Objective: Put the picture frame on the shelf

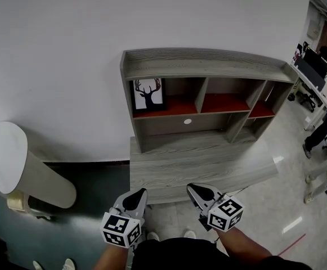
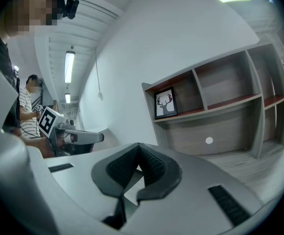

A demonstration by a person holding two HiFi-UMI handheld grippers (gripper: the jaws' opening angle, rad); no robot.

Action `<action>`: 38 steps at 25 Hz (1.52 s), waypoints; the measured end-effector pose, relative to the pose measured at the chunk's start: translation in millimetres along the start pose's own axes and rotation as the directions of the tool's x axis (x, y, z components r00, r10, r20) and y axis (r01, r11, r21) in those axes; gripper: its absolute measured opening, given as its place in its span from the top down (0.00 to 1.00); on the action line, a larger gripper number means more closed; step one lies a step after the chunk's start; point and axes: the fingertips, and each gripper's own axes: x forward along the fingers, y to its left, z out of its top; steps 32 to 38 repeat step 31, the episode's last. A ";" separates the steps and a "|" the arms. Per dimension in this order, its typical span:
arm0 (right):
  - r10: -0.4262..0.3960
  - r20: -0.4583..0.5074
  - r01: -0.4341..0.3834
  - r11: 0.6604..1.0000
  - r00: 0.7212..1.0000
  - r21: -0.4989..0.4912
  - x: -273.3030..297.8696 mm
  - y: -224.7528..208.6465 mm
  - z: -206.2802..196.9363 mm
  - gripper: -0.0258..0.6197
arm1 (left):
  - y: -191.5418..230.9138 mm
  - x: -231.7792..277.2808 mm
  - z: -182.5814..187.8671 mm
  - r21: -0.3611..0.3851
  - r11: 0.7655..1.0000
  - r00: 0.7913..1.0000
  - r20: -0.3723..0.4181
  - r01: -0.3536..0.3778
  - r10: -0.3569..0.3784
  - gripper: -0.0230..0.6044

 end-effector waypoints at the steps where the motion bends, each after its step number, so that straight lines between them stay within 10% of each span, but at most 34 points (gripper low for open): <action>1: 0.002 0.000 -0.002 1.000 1.000 -0.002 0.4 0.7 0.5 0.94 | -0.4 0.0 0.1 0.001 1.000 1.000 0.000 0.001 -0.001 0.95; 38: -0.011 0.002 0.011 1.000 1.000 0.004 3.2 -9.1 1.2 0.94 | 0.2 7.8 1.9 -0.002 1.000 1.000 0.005 0.008 -0.008 0.95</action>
